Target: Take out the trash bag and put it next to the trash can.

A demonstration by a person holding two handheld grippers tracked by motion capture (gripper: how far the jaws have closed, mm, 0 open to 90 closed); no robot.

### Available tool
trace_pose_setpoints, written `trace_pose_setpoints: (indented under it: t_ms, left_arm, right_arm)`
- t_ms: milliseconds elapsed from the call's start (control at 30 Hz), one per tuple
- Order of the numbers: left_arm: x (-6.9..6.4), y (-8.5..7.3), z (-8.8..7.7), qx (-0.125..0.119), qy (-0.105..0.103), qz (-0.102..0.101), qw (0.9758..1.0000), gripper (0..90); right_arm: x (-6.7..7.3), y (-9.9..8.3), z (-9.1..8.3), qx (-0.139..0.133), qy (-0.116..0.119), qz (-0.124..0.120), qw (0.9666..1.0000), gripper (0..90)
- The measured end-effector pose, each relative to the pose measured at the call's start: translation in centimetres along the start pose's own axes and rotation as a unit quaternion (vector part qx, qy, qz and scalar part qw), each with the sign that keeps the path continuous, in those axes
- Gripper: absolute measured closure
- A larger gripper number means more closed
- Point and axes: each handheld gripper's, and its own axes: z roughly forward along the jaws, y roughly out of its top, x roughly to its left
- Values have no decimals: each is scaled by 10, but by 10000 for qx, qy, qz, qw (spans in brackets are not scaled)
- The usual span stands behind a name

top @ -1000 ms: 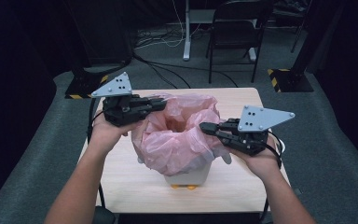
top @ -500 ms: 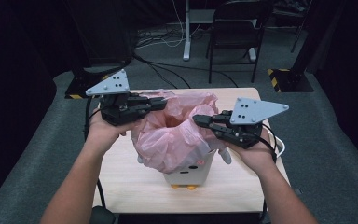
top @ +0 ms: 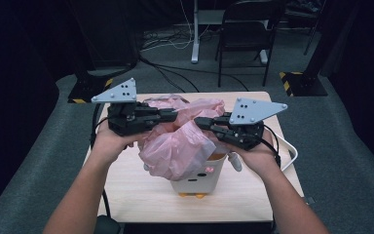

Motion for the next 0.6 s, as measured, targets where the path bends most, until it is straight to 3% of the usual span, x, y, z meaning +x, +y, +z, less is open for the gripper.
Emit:
trace_pose_setpoints:
  t_ms: [267,600]
  left_arm:
    - [4,-3,0,-112,-247,-161,9995,868]
    - [5,-4,0,-165,-330,-271,9990,867]
  right_arm:
    - [-2,3,13,115,23,-62,9999,899]
    - [0,5,21,243,4,-163,9996,899]
